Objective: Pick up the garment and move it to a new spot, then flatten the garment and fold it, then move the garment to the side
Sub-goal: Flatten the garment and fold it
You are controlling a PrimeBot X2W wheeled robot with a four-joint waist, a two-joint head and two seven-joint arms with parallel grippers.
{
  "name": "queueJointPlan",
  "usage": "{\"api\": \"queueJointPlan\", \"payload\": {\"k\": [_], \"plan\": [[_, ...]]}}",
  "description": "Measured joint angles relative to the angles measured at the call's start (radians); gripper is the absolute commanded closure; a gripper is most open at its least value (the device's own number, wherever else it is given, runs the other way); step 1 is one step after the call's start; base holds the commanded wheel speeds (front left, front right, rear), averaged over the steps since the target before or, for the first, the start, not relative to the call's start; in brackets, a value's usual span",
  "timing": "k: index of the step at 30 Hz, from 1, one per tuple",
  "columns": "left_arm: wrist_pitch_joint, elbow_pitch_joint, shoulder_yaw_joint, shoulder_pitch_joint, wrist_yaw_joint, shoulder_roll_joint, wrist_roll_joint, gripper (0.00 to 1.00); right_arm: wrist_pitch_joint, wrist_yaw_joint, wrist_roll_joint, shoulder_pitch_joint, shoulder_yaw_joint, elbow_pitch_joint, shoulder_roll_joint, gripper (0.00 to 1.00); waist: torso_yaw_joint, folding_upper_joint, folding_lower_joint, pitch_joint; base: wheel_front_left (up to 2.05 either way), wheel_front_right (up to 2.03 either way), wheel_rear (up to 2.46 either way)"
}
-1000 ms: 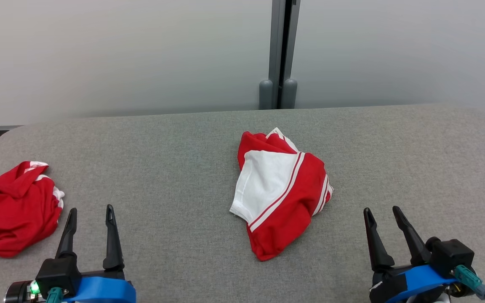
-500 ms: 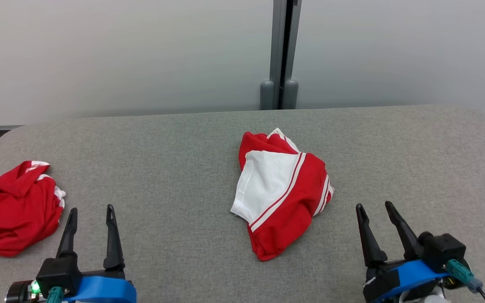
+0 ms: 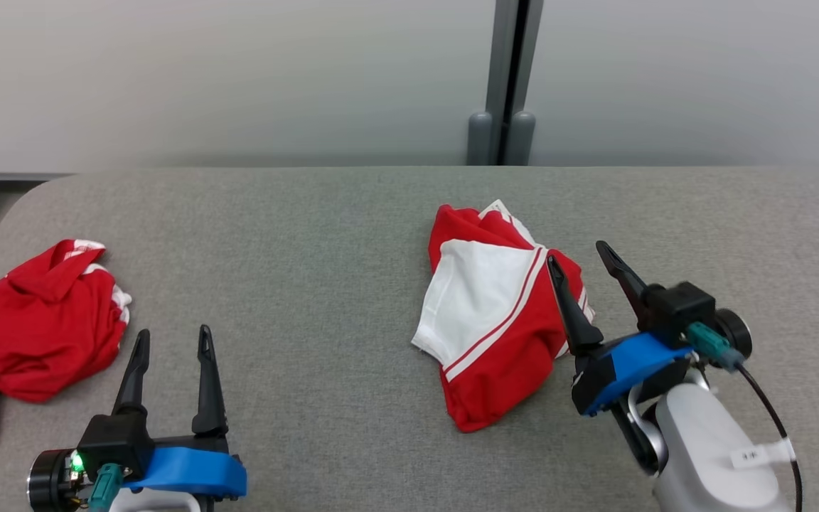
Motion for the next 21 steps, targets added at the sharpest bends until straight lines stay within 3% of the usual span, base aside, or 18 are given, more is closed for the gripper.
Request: {"api": "queueJointPlan", "payload": {"k": [10,21], "plan": [[0.0,0.007,-0.045,-0.042,0.018,0.0,-0.026,0.0,0.013,0.0,-0.033,-0.216,0.017,0.393,-0.036,0.0,0.061,0.0001,0.0,0.065,0.0,0.0,0.0],[0.0,0.028,-0.09,-0.09,0.032,0.0,-0.049,0.0,0.024,0.0,0.024,-0.302,0.084,0.653,-0.032,0.0,0.11,0.0,-0.0002,0.119,0.0,0.0,0.0]]}}
